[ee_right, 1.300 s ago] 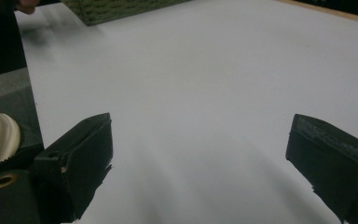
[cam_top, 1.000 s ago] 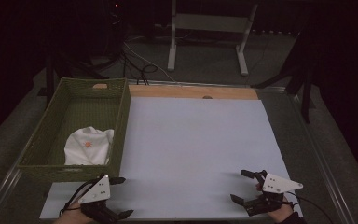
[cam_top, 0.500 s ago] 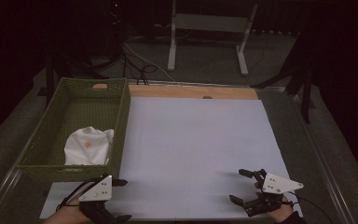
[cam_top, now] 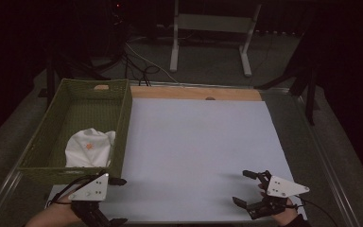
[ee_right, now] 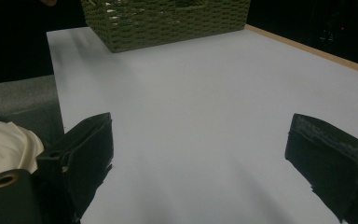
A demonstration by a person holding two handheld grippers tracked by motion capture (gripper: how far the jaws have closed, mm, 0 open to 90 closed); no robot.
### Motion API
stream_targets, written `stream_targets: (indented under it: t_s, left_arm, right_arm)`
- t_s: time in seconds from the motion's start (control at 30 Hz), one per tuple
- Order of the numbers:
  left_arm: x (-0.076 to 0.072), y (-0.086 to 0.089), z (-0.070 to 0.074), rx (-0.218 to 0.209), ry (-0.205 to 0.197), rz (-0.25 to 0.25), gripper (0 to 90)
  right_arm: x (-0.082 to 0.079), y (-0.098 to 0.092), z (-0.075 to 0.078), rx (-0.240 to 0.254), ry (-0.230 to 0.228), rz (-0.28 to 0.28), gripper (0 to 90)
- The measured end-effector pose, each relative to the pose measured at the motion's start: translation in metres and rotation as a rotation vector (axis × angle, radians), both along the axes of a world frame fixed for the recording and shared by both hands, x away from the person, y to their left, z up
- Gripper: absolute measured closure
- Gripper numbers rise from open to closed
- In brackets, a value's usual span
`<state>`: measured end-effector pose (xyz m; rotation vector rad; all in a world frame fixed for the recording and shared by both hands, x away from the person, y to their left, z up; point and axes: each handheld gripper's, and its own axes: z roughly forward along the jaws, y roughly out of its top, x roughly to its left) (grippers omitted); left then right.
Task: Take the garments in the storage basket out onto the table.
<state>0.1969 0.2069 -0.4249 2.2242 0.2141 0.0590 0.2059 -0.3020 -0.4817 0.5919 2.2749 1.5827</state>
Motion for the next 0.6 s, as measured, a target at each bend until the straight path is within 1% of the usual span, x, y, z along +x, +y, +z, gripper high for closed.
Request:
stream_targets:
  t_s: [0.1,0.13,0.23,0.3,0.43,0.5,0.53,0.6]
  left_arm:
    - [0.0,0.001,0.007,0.001,0.0,-0.008,0.0]
    - [0.001,0.001,0.009,0.001,-0.003,-0.01,0.0]
    - [0.001,0.003,0.016,-0.001,-0.009,-0.012,0.0]
    - [0.001,0.004,0.02,-0.005,-0.014,-0.014,0.0]
    - [0.002,0.007,0.029,-0.012,-0.022,-0.012,0.0]
    - [0.003,0.009,0.033,-0.006,-0.03,-0.012,0.0]
    - [0.004,0.009,0.035,-0.01,-0.03,-0.009,0.0]
    - [0.005,0.011,0.039,-0.004,-0.038,-0.007,0.0]
  right_arm:
    - [0.0,0.0,0.001,0.004,-0.012,-0.001,7.9]
    - [-0.001,0.0,0.002,0.008,-0.006,-0.001,7.9]
    - [-0.001,0.0,0.002,0.008,-0.018,-0.001,7.9]
    - [-0.001,0.0,0.003,0.015,-0.011,-0.005,7.9]
    - [-0.002,-0.001,0.004,0.021,-0.017,-0.006,7.9]
    - [-0.003,-0.001,0.005,0.017,-0.017,-0.009,7.9]
    - [-0.002,-0.001,0.005,0.016,-0.028,-0.011,7.9]
    - [-0.002,-0.001,0.005,0.014,-0.028,-0.012,7.9]
